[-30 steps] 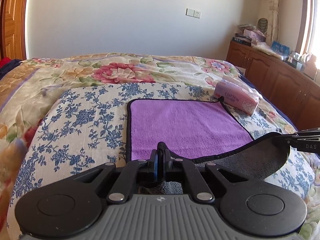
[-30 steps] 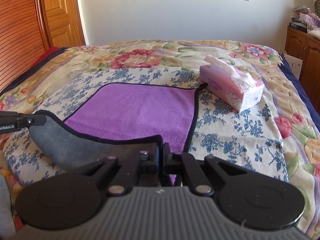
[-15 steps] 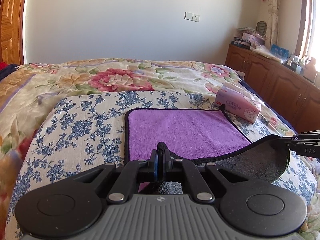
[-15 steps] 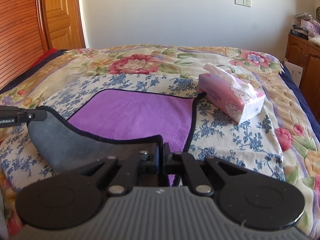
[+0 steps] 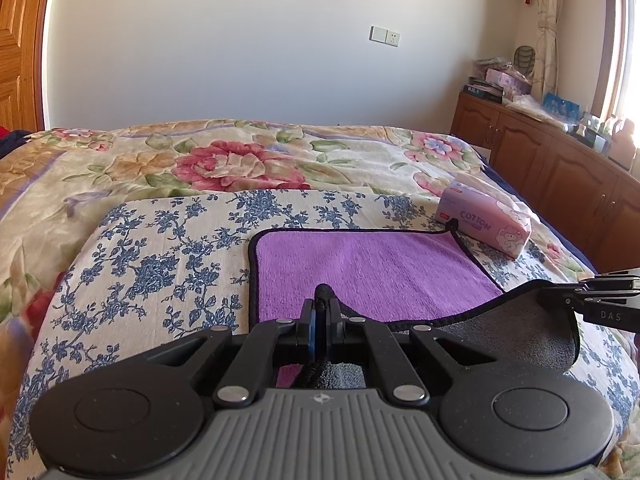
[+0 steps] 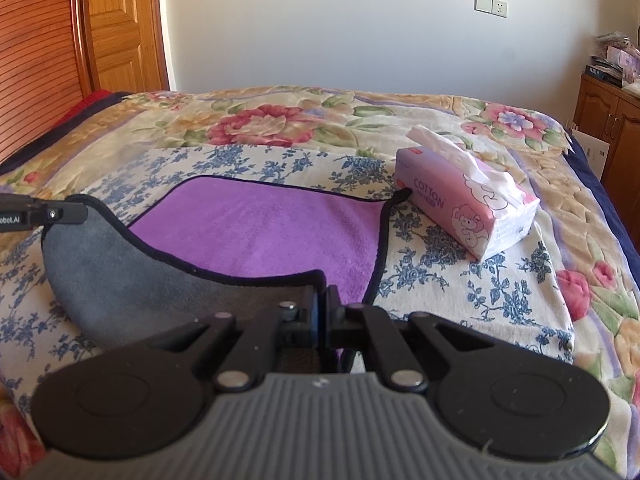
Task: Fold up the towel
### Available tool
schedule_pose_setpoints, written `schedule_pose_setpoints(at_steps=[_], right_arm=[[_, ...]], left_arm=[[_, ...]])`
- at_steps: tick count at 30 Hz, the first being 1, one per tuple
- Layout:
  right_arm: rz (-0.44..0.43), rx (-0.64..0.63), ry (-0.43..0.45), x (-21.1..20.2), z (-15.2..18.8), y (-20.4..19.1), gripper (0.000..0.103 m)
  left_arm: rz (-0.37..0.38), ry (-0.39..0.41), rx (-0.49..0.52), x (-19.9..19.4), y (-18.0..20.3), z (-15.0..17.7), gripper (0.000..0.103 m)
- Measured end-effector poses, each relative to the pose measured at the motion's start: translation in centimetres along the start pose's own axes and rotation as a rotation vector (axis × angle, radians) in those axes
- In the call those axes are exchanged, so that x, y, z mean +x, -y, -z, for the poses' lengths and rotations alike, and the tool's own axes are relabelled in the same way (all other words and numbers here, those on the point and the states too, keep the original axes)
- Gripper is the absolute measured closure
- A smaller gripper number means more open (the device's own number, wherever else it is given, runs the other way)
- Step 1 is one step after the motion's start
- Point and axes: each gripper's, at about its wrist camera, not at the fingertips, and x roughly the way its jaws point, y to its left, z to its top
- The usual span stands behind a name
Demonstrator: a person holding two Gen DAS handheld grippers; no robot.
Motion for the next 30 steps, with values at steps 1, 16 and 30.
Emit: schedule_pose_setpoints(at_steps=[1,16,30], right_arm=[[0.001,-0.001,-0.002,0.2,0.0,0.1,0.099],[0.009,-0.032,0.019,1.9,-0.6,0.5,0.099],[0.015,-0.068,0.066,2.4,-1.9,0.6,0.099]], left_arm=[[0.001,-0.001,0.0,0.2,0.0,-0.1,0.098],[0.008,-0.006,0.001,1.9,-0.4,-0.7,0.098],[0.012,0.007,-0.003,3.0,-0.8,-1.9,0.098]])
